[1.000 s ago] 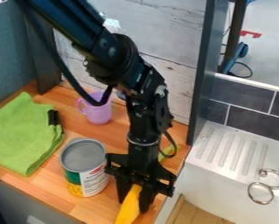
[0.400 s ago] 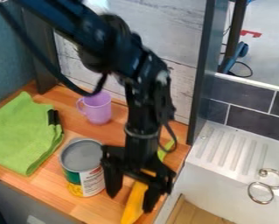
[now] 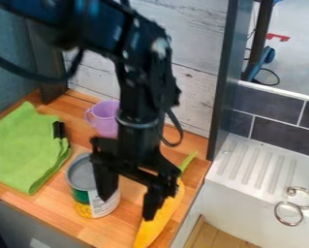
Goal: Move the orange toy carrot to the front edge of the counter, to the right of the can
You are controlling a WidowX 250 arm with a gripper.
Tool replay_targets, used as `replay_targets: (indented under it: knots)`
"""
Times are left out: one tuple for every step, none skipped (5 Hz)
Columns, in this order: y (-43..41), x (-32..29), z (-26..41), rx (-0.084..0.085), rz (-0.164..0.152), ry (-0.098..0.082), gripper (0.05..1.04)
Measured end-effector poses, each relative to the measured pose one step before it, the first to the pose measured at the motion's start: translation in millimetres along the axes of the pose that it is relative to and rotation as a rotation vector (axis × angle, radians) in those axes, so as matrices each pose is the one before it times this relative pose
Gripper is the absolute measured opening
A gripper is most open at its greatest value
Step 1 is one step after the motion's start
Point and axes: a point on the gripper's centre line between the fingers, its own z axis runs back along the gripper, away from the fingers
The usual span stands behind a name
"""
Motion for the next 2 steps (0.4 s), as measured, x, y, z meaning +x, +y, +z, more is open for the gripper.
replay_targets:
  knots:
    - [23.68,-12.10,16.03,0.1017,-0.0261,0.0495,1.001]
    - [18.90,-9.41,8.78,0.0346,0.0035,0.0073,1.000]
